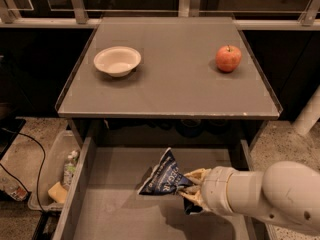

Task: Place blue chip bag into top drawer

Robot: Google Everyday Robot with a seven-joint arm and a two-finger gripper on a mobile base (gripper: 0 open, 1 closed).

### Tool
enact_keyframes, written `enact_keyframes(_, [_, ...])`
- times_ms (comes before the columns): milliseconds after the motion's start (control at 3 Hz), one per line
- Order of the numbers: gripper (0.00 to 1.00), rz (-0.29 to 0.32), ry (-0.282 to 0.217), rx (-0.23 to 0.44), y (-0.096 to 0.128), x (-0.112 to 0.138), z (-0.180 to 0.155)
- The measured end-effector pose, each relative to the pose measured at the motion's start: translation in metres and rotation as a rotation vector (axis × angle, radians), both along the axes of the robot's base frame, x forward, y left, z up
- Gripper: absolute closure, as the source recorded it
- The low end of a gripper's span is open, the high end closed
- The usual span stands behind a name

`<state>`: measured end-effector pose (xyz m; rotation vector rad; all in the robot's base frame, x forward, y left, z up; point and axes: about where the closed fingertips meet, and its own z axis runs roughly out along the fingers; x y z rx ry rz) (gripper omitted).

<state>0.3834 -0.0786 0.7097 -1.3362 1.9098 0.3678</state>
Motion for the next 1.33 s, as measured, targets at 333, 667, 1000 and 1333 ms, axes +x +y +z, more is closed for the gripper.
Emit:
enact_keyframes(333, [1.0,-0.053,-0.008,0.001,0.012,0.018,-0.037])
enact_keyframes(667, [1.0,-0.127,-0.042,-0.006,0.013,0.04,-0.06])
enact_keyframes(1000, [1.0,-0.192,-0.07,-0.014,0.007,0.059,-0.072])
enact_keyframes(1333, [0.81,-0.206,-0.084,-0.018,0.005,0.063,-0.071])
